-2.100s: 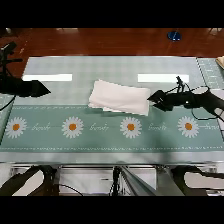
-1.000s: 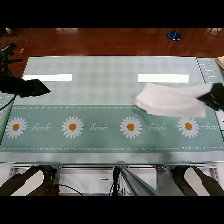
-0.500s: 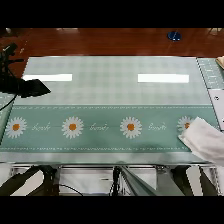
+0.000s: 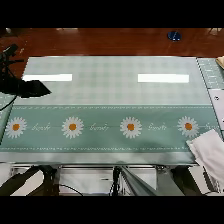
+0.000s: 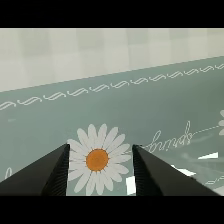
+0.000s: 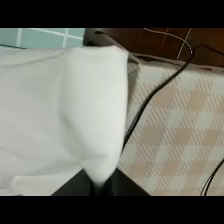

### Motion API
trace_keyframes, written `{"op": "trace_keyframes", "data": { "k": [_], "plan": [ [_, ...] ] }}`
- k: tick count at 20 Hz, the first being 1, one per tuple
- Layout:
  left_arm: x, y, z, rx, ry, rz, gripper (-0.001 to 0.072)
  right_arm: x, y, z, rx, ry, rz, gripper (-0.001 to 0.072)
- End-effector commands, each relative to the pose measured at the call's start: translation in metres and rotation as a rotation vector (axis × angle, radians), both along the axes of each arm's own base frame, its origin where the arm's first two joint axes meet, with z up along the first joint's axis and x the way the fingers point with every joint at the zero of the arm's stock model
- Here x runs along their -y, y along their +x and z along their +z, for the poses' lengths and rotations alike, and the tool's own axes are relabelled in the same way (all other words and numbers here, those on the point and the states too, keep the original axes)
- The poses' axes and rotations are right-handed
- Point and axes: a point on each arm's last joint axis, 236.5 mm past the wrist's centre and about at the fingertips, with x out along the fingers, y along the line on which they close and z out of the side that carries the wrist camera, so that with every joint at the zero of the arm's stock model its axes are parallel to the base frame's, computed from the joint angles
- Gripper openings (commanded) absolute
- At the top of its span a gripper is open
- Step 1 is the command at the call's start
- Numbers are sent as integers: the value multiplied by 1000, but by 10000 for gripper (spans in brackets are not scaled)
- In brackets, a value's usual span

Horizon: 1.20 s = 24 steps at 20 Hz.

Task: Fold the shirts.

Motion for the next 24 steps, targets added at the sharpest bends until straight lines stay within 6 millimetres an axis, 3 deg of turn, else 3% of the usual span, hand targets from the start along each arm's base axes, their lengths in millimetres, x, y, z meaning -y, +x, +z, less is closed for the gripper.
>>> {"op": "trace_keyframes", "data": {
  "k": [1,5,6,8,9,10,13,15,16,17,19,20,21,22,23,24],
  "plan": [
    [0,0,0,-10,-9,22,472,-9,-35,-33,-46,9,-98,26],
    [0,0,0,-18,-15,39,472,-22,-70,-68,-60,-9,-193,28],
    [0,0,0,-17,-15,40,472,-22,-79,-74,-57,-30,-215,71],
    [-1,2,1,-10,-14,44,472,-19,-94,-80,-52,-83,-247,451],
    [-1,4,1,-4,-13,47,472,-13,-102,-78,-58,-120,-253,511],
    [-2,5,2,0,-15,58,472,-6,-111,-74,-78,-169,-263,511],
    [-2,7,1,-8,-24,82,472,35,-125,-53,-87,-416,-340,509],
    [-2,7,1,-8,-24,82,472,96,-100,-21,150,-743,-478,483],
    [-2,7,1,-8,-24,83,472,141,-68,17,408,-961,-547,461],
    [-2,7,1,-8,-24,82,472,178,-40,73,651,-1180,-578,458],
    [-2,7,1,-5,-23,83,473,222,30,207,1027,-1564,-483,447],
    [-3,9,2,4,-21,84,473,234,100,264,1147,-1626,-300,447],
    [-4,13,3,25,-15,84,473,235,194,302,1245,-1564,-71,446],
    [-6,19,5,57,-1,72,473,213,310,325,1304,-1426,214,441],
    [-9,25,7,95,14,64,473,162,420,335,1297,-1285,514,440],
    [-12,34,10,144,33,56,473,96,505,330,1242,-1165,776,440]
  ]
}}
